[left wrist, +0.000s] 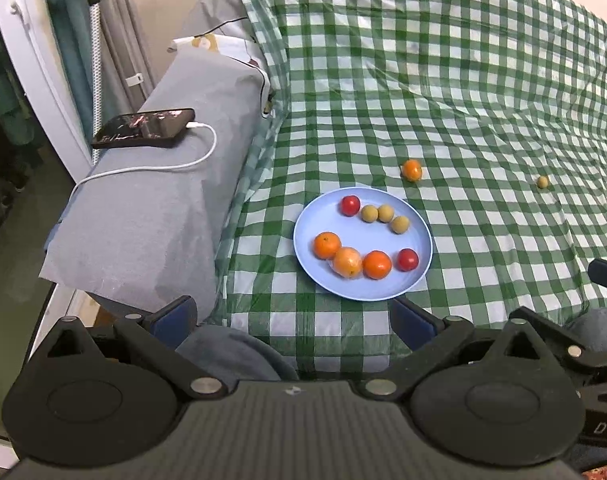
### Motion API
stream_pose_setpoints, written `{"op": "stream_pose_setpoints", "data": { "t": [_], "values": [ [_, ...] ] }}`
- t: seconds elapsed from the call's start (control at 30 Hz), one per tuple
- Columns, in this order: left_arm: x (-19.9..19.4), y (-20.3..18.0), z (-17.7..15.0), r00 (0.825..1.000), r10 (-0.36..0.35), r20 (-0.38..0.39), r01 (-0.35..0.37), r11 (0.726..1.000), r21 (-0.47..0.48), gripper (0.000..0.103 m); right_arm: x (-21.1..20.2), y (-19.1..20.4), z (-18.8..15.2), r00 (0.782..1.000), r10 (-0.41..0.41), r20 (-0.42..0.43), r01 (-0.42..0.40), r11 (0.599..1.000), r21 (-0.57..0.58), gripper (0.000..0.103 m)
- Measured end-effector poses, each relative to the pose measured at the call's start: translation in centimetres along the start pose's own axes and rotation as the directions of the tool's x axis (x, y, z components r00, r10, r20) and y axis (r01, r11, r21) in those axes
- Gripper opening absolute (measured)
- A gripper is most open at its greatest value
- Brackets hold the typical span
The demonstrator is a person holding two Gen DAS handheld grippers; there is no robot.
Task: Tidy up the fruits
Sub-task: 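Lift both tools away from the plate toward the last fruits, then grasp a mandarin with the left tool while the right tool grasps a yellow fruit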
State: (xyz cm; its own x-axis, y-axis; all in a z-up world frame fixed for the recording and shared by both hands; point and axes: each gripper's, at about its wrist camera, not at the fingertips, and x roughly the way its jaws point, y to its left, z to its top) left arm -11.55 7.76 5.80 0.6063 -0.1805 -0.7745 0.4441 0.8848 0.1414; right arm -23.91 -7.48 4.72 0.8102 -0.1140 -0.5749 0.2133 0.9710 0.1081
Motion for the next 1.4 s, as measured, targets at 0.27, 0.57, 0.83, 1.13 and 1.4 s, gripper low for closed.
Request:
{"op": "stream_pose_setpoints", "data": {
  "t": [0.27, 0.57, 0.83, 1.13, 1.4],
  "values": [
    [2.7, -1.7, 2.1, 0.999, -0.010, -0.049, 0.012, 0.999, 0.032, 0.103, 2.4, -3.0, -0.2, 0.999, -0.048, -0.026, 0.051, 0.995, 0.090, 0.102],
    [8.1, -6.7, 7.2, 0.997, -0.044, -0.069, 0.049, 0.996, 0.075, 0.103, 6.4, -10.9, 0.5, 0.974, -0.223, -0.031, 0.225, 0.958, 0.179, 0.102],
    [16.9, -11.6, 12.5, 0.993, -0.078, -0.089, 0.084, 0.994, 0.065, 0.103, 12.3, -21.0, 1.2, 0.921, -0.386, -0.043, 0.383, 0.884, 0.269, 0.102],
    [28.2, -17.7, 16.0, 0.989, -0.081, -0.127, 0.095, 0.989, 0.113, 0.103, 21.1, -30.3, 1.8, 0.878, -0.473, -0.077, 0.472, 0.825, 0.310, 0.102],
    [35.7, -20.8, 17.9, 0.987, -0.047, -0.151, 0.072, 0.984, 0.164, 0.103, 28.6, -36.3, 2.1, 0.885, -0.458, -0.086, 0.461, 0.834, 0.303, 0.102]
  ]
}}
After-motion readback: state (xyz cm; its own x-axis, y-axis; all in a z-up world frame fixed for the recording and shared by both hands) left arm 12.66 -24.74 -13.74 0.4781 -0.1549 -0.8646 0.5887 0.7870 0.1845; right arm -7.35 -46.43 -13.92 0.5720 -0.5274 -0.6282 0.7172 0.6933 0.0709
